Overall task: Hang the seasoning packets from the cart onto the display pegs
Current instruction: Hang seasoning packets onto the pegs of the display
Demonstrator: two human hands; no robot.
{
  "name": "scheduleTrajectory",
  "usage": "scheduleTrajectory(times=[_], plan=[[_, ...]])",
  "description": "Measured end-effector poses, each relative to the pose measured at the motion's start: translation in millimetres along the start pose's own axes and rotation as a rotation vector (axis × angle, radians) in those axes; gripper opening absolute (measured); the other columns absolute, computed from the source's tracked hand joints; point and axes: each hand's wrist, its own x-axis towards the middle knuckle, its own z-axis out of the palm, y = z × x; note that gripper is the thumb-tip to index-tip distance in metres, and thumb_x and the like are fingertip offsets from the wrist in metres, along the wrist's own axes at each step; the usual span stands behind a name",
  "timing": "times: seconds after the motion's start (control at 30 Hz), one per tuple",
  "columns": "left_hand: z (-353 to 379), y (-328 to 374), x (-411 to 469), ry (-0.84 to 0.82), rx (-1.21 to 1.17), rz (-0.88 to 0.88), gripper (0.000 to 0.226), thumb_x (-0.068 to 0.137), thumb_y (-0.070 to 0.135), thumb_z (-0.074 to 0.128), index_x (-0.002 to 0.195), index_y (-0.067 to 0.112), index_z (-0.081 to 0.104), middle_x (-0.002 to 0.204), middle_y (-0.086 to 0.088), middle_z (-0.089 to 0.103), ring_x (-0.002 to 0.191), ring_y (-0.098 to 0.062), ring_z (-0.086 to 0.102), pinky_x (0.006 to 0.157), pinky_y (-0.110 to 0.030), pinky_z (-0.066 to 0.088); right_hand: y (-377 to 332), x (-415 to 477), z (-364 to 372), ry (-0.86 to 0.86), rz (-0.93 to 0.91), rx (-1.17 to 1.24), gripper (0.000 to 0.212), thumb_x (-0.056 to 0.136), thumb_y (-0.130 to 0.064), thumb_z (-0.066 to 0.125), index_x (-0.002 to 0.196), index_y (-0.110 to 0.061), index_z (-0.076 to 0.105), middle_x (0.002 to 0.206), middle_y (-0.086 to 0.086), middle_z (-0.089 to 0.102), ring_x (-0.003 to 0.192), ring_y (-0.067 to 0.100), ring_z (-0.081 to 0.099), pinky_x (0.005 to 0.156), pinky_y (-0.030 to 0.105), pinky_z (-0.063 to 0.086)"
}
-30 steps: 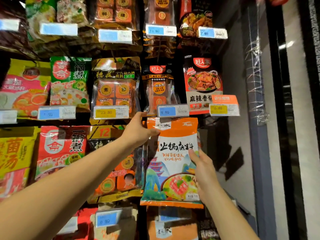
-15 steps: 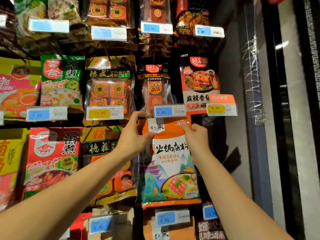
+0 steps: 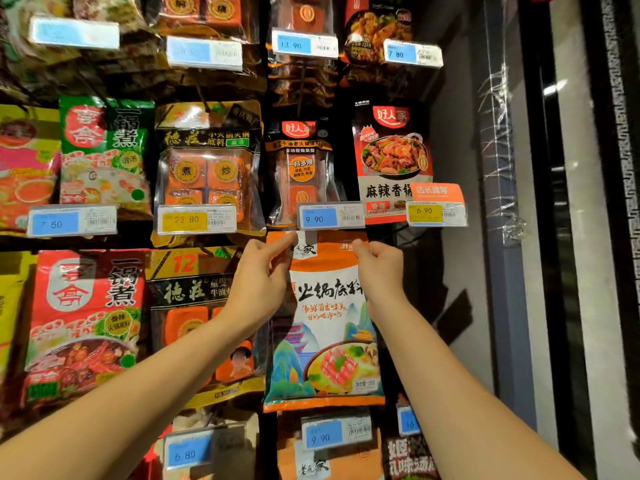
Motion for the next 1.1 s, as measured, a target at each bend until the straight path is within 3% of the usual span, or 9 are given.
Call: scheduleTrajectory(times=[0.13,0.23,0.37,0.47,0.57,0.67,0.8,0.93,1.1], plan=[[7.5,2.8,2.2,0.018,0.038,-0.094,0.044,0.107,0.021,0.048,0.151,0.027,0.049,0.106,0.0,0.042,0.093,-0.011,0.047,0.081,-0.025,0.038,7.3,4.2,7.0,0.019,0.08,0.003,0.029,0.093,-0.029,0.063,0.068,-0.016,0.055,0.067,0.011,0.051,0.063,0.022,0.048,0.065,0.037,0.039],[4.3,3.7,-2.2,0.048,0.128,-0.114,0.046,0.103,0.031,0.052,0.149,0.03,0.049,0.108,0.001,0.04,0.093,-0.017,0.051,0.078,-0.033,0.042,5.1,1.2,5.1,0.046,0.078,-0.09,0.041,0.099,-0.023,0.062,0.061,-0.017,0.047,0.061,0.009,0.05,0.058,0.021,0.047,0.062,0.032,0.038],[-11.9,14.3,-2.5,0.131,0.307,0.138,0.061,0.094,0.036,0.068,0.15,0.027,0.045,0.124,-0.002,0.044,0.105,-0.019,0.053,0.082,-0.035,0.049,-4.5,-7.6,3.9,0.138,-0.033,-0.3,0.043,0.102,-0.026,0.058,0.063,-0.015,0.047,0.062,0.004,0.05,0.06,0.021,0.048,0.055,0.03,0.032],[-19.2,24.5,20.7,0.098,0.371,0.327,0.064,0.096,0.033,0.068,0.152,0.019,0.044,0.145,-0.006,0.047,0.13,-0.024,0.047,0.103,-0.041,0.045,-7.3,-27.0,4.9,0.151,-0.127,-0.407,0.027,0.103,-0.042,0.056,0.11,-0.016,0.056,0.078,-0.004,0.053,0.078,0.022,0.054,0.058,0.034,0.032],[-24.4,30.8,41.2,0.004,0.414,0.377,0.057,0.097,0.03,0.067,0.149,0.012,0.05,0.141,-0.009,0.059,0.13,-0.029,0.048,0.106,-0.05,0.044,7.4,-54.3,0.1,0.01,-0.245,-0.511,0.073,0.095,-0.059,0.06,0.153,-0.035,0.022,0.113,-0.002,0.056,0.094,0.024,0.054,0.077,0.038,0.043],[-31.2,26.8,49.4,-0.016,0.422,0.434,0.05,0.095,0.03,0.069,0.141,0.013,0.059,0.119,-0.008,0.068,0.112,-0.029,0.054,0.092,-0.05,0.049,22.7,-58.3,1.6,-0.058,-0.28,-0.713,0.077,0.094,-0.066,0.056,0.157,-0.042,0.021,0.15,0.005,0.034,0.125,0.033,0.053,0.095,0.046,0.045],[-34.2,20.3,52.6,-0.028,0.328,0.371,0.052,0.095,0.039,0.068,0.144,0.024,0.057,0.116,-0.001,0.061,0.109,-0.02,0.05,0.088,-0.037,0.045,28.1,-46.4,17.4,-0.053,-0.256,-0.852,0.068,0.098,-0.062,0.053,0.154,-0.035,0.026,0.146,0.01,0.035,0.117,0.034,0.056,0.084,0.041,0.044],[-31.3,23.5,47.6,-0.038,0.317,0.309,0.055,0.096,0.04,0.067,0.148,0.028,0.052,0.12,0.0,0.059,0.115,-0.02,0.051,0.09,-0.038,0.049,36.1,-47.5,20.9,-0.055,-0.26,-1.005,0.064,0.101,-0.053,0.054,0.153,-0.033,0.023,0.141,0.014,0.036,0.113,0.036,0.059,0.072,0.038,0.043],[-23.8,23.5,-12.5,0.042,0.167,0.233,0.05,0.097,0.028,0.067,0.145,0.026,0.051,0.123,0.001,0.05,0.11,-0.016,0.054,0.088,-0.04,0.052,50.1,-75.0,-18.2,-0.15,-0.297,-1.097,0.078,0.099,-0.049,0.059,0.16,-0.036,0.012,0.14,0.011,0.037,0.12,0.032,0.055,0.08,0.042,0.052]])
